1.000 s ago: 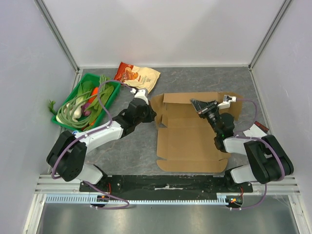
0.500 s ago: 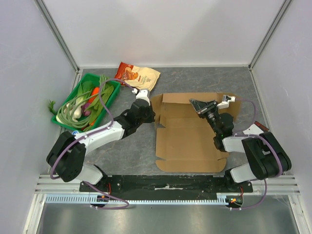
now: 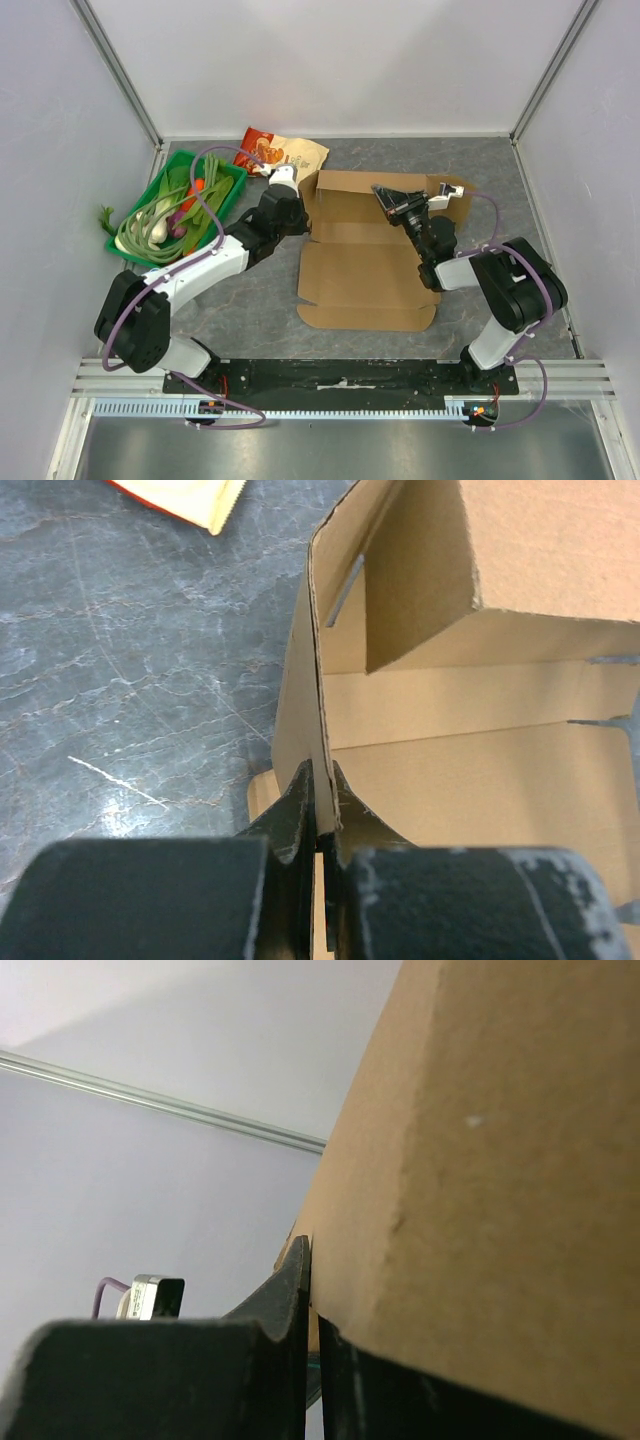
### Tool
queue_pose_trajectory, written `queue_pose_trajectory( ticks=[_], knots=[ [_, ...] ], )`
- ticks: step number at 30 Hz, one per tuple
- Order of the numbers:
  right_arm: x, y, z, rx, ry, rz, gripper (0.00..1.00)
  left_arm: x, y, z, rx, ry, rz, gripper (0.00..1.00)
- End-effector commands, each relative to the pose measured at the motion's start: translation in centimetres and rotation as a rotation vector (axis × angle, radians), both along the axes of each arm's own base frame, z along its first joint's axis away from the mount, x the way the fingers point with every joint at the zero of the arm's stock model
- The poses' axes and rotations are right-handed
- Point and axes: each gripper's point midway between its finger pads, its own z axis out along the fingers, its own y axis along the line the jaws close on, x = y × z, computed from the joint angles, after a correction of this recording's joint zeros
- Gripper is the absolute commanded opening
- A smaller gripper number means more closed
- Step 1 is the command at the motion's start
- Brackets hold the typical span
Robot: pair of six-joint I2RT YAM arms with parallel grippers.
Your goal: Fold the paper box
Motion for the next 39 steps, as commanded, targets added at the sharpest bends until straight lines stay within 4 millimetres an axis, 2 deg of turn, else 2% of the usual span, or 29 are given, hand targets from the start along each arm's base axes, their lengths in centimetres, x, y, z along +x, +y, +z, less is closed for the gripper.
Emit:
queue_pose_trajectory(
  ticks=[1, 3, 5, 6, 7, 13, 15, 16, 17, 18, 19, 20, 22, 23, 25, 27, 30, 31, 32, 33, 34, 35, 37, 38, 39],
  knots=[
    [-3.8, 4.0, -0.2, -0.019, -0.013, 0.209, 0.06, 1.1, -4.0, 6.2, -0.182, -0.168, -0.116, 0.02],
    [-4.1, 3.5, -0.8, -0.009, -0.001, 0.191, 0.06, 0.4, -4.2, 4.8, -0.194, -0.143, -0.117, 0.02],
    [-4.6, 3.5, -0.8, -0.007, 0.0, 0.188, 0.06, -0.2, -4.6, 4.7, -0.192, -0.164, -0.107, 0.02],
    [-4.8, 3.1, -1.5, -0.011, 0.016, 0.17, 0.06, -0.6, -4.6, 3.9, -0.174, -0.158, -0.101, 0.02],
    [-5.0, 3.1, -1.4, -0.009, 0.015, 0.165, 0.06, -1.2, -5.4, 3.9, -0.175, -0.173, -0.113, 0.02],
    [-6.2, 3.0, -2.3, -0.038, 0.029, 0.176, 0.07, -2.0, -6.7, 1.4, -0.18, -0.154, -0.107, 0.03],
    [-6.6, 3.0, -3.5, -0.084, 0.067, 0.184, 0.09, -2.2, -6.5, 0.7, -0.176, -0.143, -0.099, 0.05],
    [-6.9, 2.8, -3.0, -0.097, 0.054, 0.184, 0.1, -2.2, -6.4, 0.6, -0.174, -0.142, -0.096, 0.05],
    [-7.0, 2.7, -4.3, -0.153, 0.096, 0.18, 0.1, -2.2, -6.1, 0.6, -0.174, -0.148, -0.088, 0.08],
    [-7.1, 2.5, -4.7, -0.178, 0.113, 0.177, 0.1, -2.4, -6.0, 0.2, -0.168, -0.142, -0.088, 0.08],
    [-7.2, 2.3, -4.1, -0.193, 0.103, 0.171, 0.11, -2.4, -5.9, 0.1, -0.166, -0.139, -0.085, 0.08],
    [-7.4, 2.2, -5.4, -0.253, 0.149, 0.174, 0.11, -2.4, -5.8, -0.1, -0.164, -0.137, -0.084, 0.09],
    [-7.2, 2.4, -4.8, -0.294, 0.161, 0.182, 0.11, -2.5, -5.9, -0.5, -0.161, -0.128, -0.089, 0.1],
    [-7.3, 2.3, -5.6, -0.32, 0.196, 0.186, 0.1, -2.6, -6.0, -0.6, -0.162, -0.126, -0.091, 0.1],
    [-7.3, 2.0, -5.4, -0.322, 0.212, 0.166, 0.04, -2.5, -6.0, -0.7, -0.163, -0.124, -0.087, 0.1],
    [-7.2, 1.7, -5.3, -0.318, 0.214, 0.154, 0.03, -2.4, -6.0, -0.7, -0.165, -0.127, -0.087, 0.08],
    [-7.6, 2.3, -3.9, -0.304, 0.182, 0.196, 0.1, -2.4, -6.0, -0.7, -0.159, -0.129, -0.087, 0.06],
    [-7.7, 2.3, -2.7, -0.298, 0.159, 0.196, 0.19, -2.4, -5.9, -0.9, -0.152, -0.128, -0.087, 0.05],
    [-8.1, 2.0, -3.3, -0.315, 0.203, 0.196, 0.28, -2.4, -5.7, -1.1, -0.14, -0.13, -0.082, 0.04],
    [-8.0, 1.8, -2.7, -0.319, 0.209, 0.186, 0.36, -2.4, -5.6, -1.2, -0.134, -0.128, -0.08, 0.03],
    [-8.1, 1.2, -1.7, -0.329, 0.202, 0.156, 0.49, -2.4, -5.5, -1.3, -0.13, -0.129, -0.079, 0.02],
    [-8.6, 0.5, -3.2, -0.373, 0.279, 0.147, 0.55, -2.4, -5.5, -1.5, -0.121, -0.129, -0.08, 0.02],
    [-8.7, -0.4, -1.9, -0.409, 0.265, 0.11, 0.65, -2.4, -5.5, -1.9, -0.107, -0.126, -0.082, 0.02],
    [-8.8, -1.0, -2.3, -0.427, 0.295, 0.104, 0.66, -2.3, -5.3, -2.2, -0.092, -0.129, -0.077, 0.02],
    [-8.9, -1.1, -1.8, -0.427, 0.291, 0.112, 0.67, -2.2, -5.2, -2.3, -0.086, -0.13, -0.073, 0.02]
  ],
)
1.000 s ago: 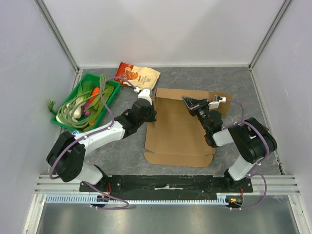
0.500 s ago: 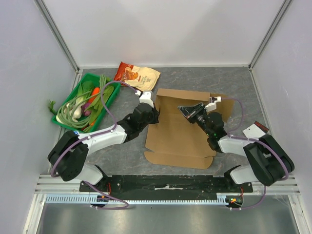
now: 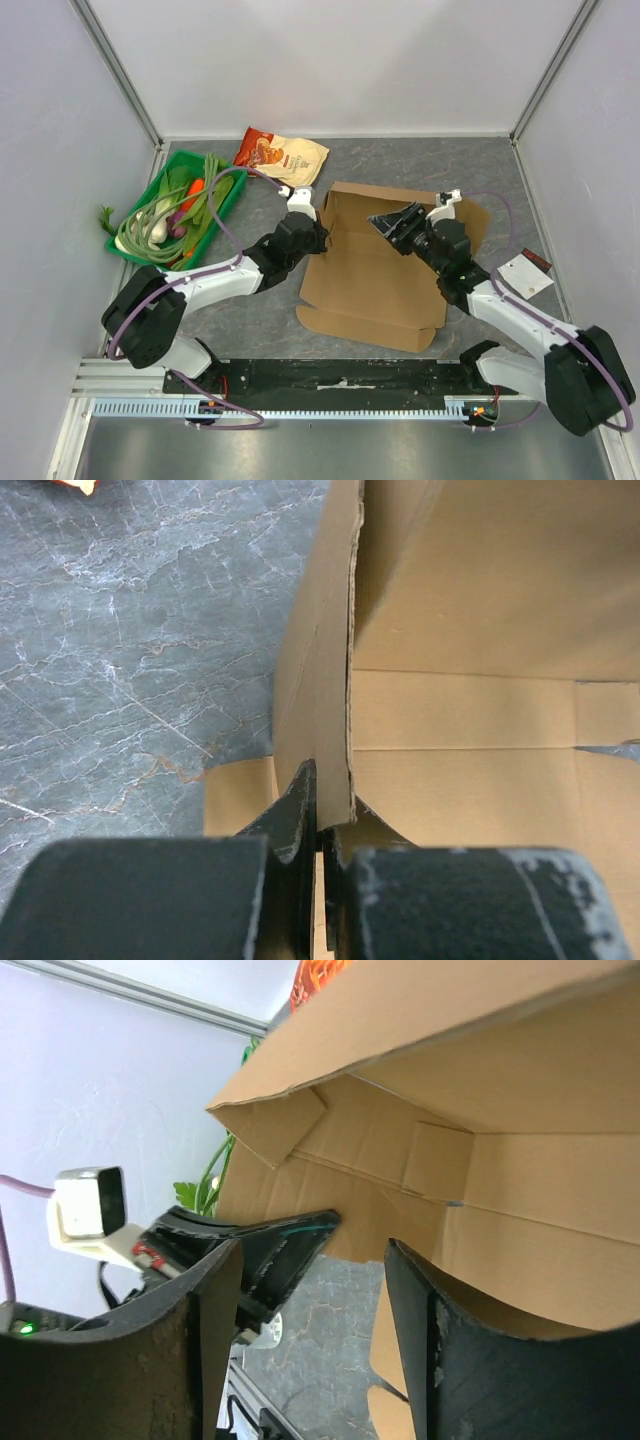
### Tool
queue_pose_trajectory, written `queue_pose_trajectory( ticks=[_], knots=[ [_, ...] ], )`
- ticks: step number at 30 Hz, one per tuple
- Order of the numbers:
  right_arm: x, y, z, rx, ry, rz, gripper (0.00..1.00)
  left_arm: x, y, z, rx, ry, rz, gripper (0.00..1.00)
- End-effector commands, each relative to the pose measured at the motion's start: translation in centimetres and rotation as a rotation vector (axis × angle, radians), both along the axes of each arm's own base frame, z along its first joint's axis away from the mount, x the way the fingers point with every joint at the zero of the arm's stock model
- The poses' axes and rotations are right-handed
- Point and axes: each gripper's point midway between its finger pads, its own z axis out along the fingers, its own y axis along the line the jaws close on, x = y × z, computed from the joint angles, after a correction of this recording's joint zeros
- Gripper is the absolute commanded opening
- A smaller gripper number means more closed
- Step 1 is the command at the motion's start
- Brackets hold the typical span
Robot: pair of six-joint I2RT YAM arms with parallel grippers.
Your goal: Fold the paper box
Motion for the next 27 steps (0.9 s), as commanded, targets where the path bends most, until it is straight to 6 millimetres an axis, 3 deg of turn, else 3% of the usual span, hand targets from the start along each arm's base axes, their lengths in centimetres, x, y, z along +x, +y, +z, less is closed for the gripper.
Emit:
queue_pose_trajectory(
  ticks=[1, 3, 9, 10, 12, 13, 14, 18, 21, 23, 24, 26, 27],
  knots=[
    [-0.8, -1.4, 1.1, -0.093, 0.038, 0.007, 0.68, 0.6, -0.4, 0.3, -0.005, -0.048, 0.015, 0.02],
    [-1.1, -1.7, 1.8, -0.159, 0.045, 0.025, 0.7, 0.6, -0.4, 0.2, 0.013, -0.059, 0.013, 0.02],
    [-2.6, -1.3, 5.1, -0.09, 0.082, 0.062, 0.95, 0.6, -0.3, 0.1, 0.061, -0.083, 0.025, 0.02],
    [-3.0, -1.6, 4.8, -0.106, 0.116, 0.058, 0.96, 0.6, -0.3, 0.1, 0.066, -0.086, 0.027, 0.02],
    [-2.7, -2.2, 6.7, -0.085, 0.114, 0.01, 0.98, 0.7, -0.2, 0.2, 0.071, -0.09, 0.034, 0.02],
    [-3.3, -3.2, 5.4, -0.081, 0.221, -0.052, 0.98, 0.7, -0.1, 0.3, 0.071, -0.092, 0.038, 0.02],
    [-3.2, -4.0, 5.6, -0.041, 0.267, -0.117, 0.98, 0.7, -0.1, 0.3, 0.075, -0.093, 0.04, 0.02],
    [-2.6, -6.6, 8.9, 0.136, 0.271, -0.325, 0.98, 0.8, 0.0, 0.2, 0.082, -0.091, 0.05, 0.02],
    [-1.8, -8.4, 9.6, 0.151, 0.276, -0.451, 0.98, 0.7, -0.2, 0.2, 0.086, -0.09, 0.05, 0.02],
    [-1.1, -8.6, 9.6, 0.183, 0.292, -0.49, 0.98, 0.7, -0.2, 0.0, 0.095, -0.086, 0.057, 0.02],
    [-0.5, -8.1, 8.7, 0.185, 0.325, -0.493, 0.98, 0.7, -0.2, 0.2, 0.092, -0.088, 0.059, 0.02],
    [0.4, -7.1, 8.8, 0.24, 0.345, -0.477, 0.97, 0.8, -0.2, 0.3, 0.093, -0.09, 0.065, 0.02],
    [1.1, -6.5, 7.7, 0.24, 0.385, -0.477, 0.91, 0.7, -0.3, 0.3, 0.095, -0.091, 0.063, 0.02]
  ],
)
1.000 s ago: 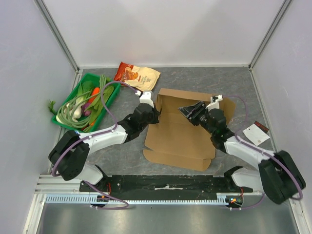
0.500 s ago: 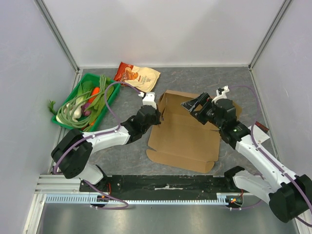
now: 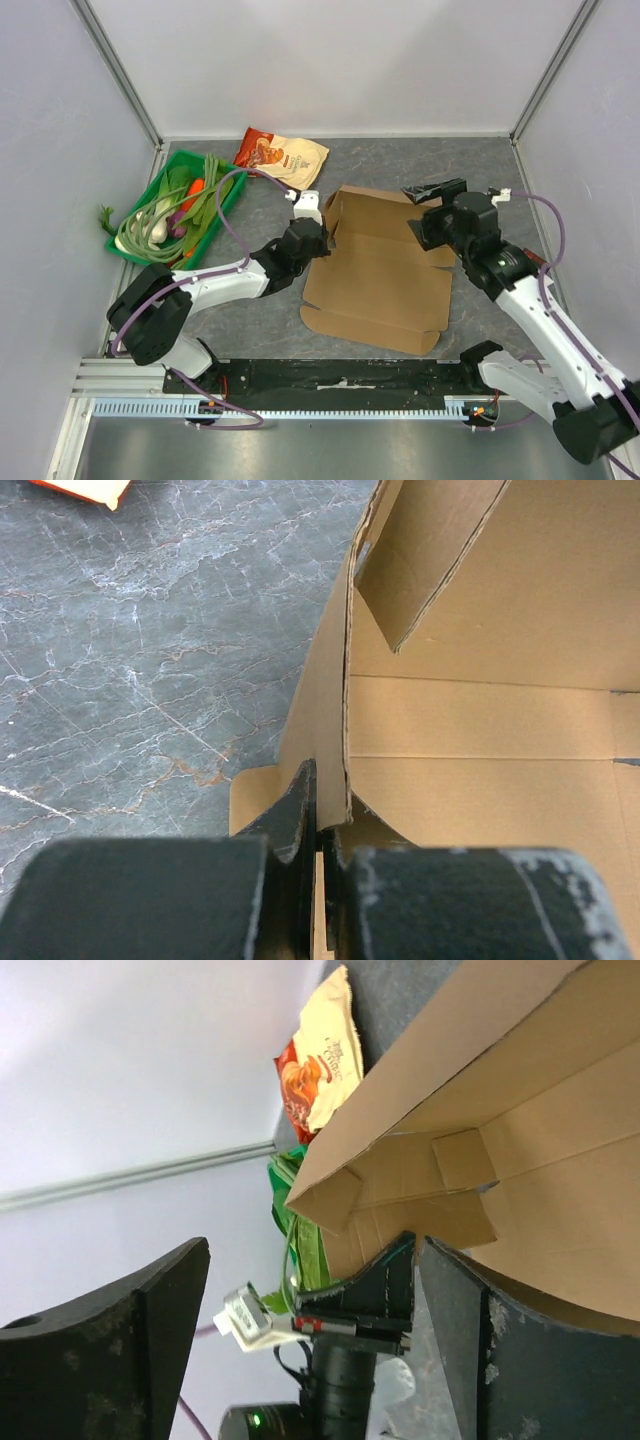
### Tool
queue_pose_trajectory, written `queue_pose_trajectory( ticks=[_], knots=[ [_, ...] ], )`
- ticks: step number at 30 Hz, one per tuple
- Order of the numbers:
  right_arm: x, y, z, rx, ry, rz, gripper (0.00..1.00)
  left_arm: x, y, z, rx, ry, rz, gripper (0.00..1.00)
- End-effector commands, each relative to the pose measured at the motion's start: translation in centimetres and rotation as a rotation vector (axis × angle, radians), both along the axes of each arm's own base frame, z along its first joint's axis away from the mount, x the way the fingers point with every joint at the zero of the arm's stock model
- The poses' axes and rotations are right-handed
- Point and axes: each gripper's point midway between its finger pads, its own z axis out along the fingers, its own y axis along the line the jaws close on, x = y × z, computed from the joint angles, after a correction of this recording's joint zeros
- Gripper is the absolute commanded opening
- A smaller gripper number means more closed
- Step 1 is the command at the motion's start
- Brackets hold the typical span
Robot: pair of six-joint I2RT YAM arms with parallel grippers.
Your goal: Fold the paper box
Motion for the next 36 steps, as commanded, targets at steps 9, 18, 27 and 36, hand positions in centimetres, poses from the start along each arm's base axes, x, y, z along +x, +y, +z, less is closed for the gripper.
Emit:
queue_pose_trajectory(
  ticks=[9, 18, 27, 36],
  knots=[
    [5.6, 0.1, -2.4, 0.064, 0.13, -0.216, 0.69, 0.7, -0.2, 1.4, 0.021, -0.057, 0.032, 0.02],
    [6.9, 0.6, -3.2, 0.065, 0.152, -0.25, 0.58, 0.7, -0.4, 1.4, 0.027, -0.063, 0.035, 0.02],
    [6.3, 1.3, -5.9, 0.066, 0.173, -0.241, 0.32, 0.8, -0.4, 1.1, 0.033, -0.058, 0.039, 0.02],
    [5.4, 0.7, -8.8, 0.056, 0.163, -0.24, 0.06, 0.5, -0.6, 0.6, 0.033, -0.044, 0.032, 0.02]
  ],
)
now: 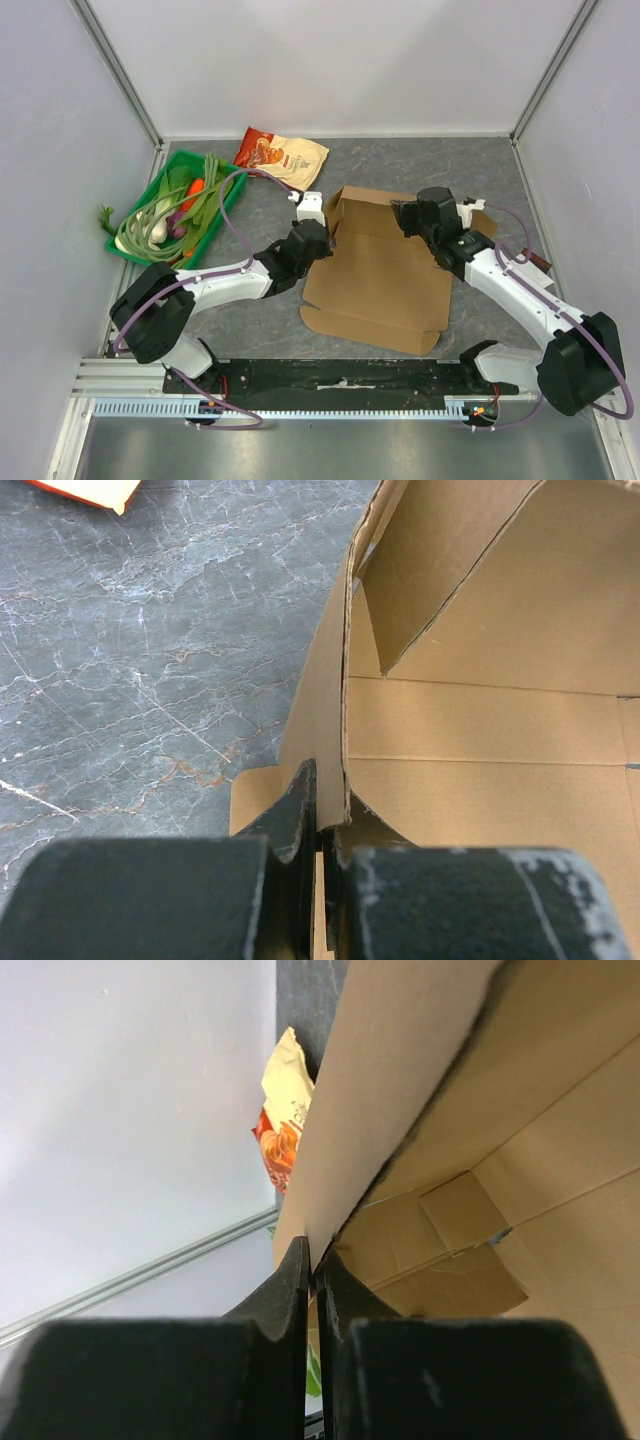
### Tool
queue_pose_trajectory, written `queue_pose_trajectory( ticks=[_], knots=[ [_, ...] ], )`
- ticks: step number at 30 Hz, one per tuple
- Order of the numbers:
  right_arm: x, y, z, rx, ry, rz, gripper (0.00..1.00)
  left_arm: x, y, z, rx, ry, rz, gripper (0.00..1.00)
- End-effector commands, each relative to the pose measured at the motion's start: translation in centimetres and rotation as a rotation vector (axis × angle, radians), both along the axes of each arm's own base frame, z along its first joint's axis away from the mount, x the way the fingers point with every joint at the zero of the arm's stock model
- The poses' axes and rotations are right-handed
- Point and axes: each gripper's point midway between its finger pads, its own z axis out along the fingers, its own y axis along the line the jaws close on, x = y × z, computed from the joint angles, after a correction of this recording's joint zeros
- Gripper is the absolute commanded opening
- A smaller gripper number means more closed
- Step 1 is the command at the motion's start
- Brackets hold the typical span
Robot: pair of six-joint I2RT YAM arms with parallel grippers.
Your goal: Fold the paper box
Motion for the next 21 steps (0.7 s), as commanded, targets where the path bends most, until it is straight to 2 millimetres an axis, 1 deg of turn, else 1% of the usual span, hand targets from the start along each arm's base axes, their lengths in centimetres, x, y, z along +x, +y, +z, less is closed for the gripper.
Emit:
queue_pose_trajectory(
  ticks=[1, 2, 4, 6, 7, 8, 9, 10, 11, 12, 14, 15, 16, 17, 18, 19, 20, 21],
  knots=[
    [-0.4, -1.1, -1.8, -0.051, 0.007, -0.03, 0.04, 0.5, -0.3, 0.6, 0.01, -0.026, 0.01, 0.02],
    [-0.3, -1.2, -1.6, -0.051, -0.006, -0.033, 0.03, 0.4, -0.3, 0.6, 0.008, -0.026, 0.007, 0.02],
    [-0.3, -1.4, -1.8, -0.067, -0.014, -0.031, 0.0, 0.3, -0.4, 0.7, 0.005, -0.026, -0.002, 0.02],
    [-0.1, -1.4, -1.8, -0.074, -0.023, -0.027, 0.0, 0.1, -0.5, 0.6, 0.002, -0.021, -0.016, 0.02],
    [-0.1, -1.4, -1.9, -0.077, -0.024, -0.024, 0.0, 0.0, -0.6, 0.8, -0.001, -0.022, -0.022, 0.03],
    [0.0, -1.3, -1.8, -0.075, -0.033, -0.022, 0.0, -0.2, -0.7, 0.9, -0.007, -0.02, -0.035, 0.07],
    [-0.1, -1.4, -2.3, -0.084, -0.029, -0.016, 0.0, -0.4, -0.7, 1.0, -0.012, -0.019, -0.042, 0.16],
    [-0.2, -1.3, -2.4, -0.085, -0.034, -0.011, 0.0, -0.5, -0.7, 1.5, -0.027, -0.025, -0.049, 0.22],
    [-0.1, -1.3, -2.4, -0.084, -0.042, -0.008, 0.0, -0.8, -0.9, 1.7, -0.035, -0.021, -0.068, 0.28],
    [-0.3, -1.4, -2.8, -0.092, -0.039, -0.008, 0.0, -1.0, -0.9, 1.7, -0.039, -0.021, -0.078, 0.36],
    [-0.3, -1.5, -2.9, -0.112, -0.047, 0.002, 0.0, -1.4, -1.0, 2.5, -0.056, -0.029, -0.099, 0.44],
    [-0.5, -1.5, -3.4, -0.117, -0.041, 0.005, 0.0, -1.7, -1.2, 2.9, -0.067, -0.03, -0.125, 0.49],
    [-0.5, -1.5, -3.5, -0.115, -0.044, 0.01, 0.0, -1.9, -1.1, 2.9, -0.064, -0.023, -0.129, 0.5],
    [-0.6, -1.6, -3.8, -0.108, -0.057, 0.009, 0.0, -2.2, -0.9, 3.8, -0.083, -0.034, -0.137, 0.52],
    [-0.7, -1.6, -4.1, -0.105, -0.055, 0.013, 0.0, -2.4, -0.7, 4.3, -0.093, -0.042, -0.14, 0.52],
    [-0.6, -1.5, -3.6, -0.091, -0.083, 0.013, 0.0, -2.6, -0.4, 4.5, -0.096, -0.042, -0.138, 0.53],
    [-0.5, -1.6, -3.6, -0.093, -0.094, 0.015, 0.0, -2.9, 0.2, 5.8, -0.122, -0.067, -0.131, 0.52],
    [-0.5, -1.7, -3.4, -0.091, -0.1, 0.015, 0.0, -3.0, 0.5, 6.2, -0.132, -0.074, -0.128, 0.48]
  ],
)
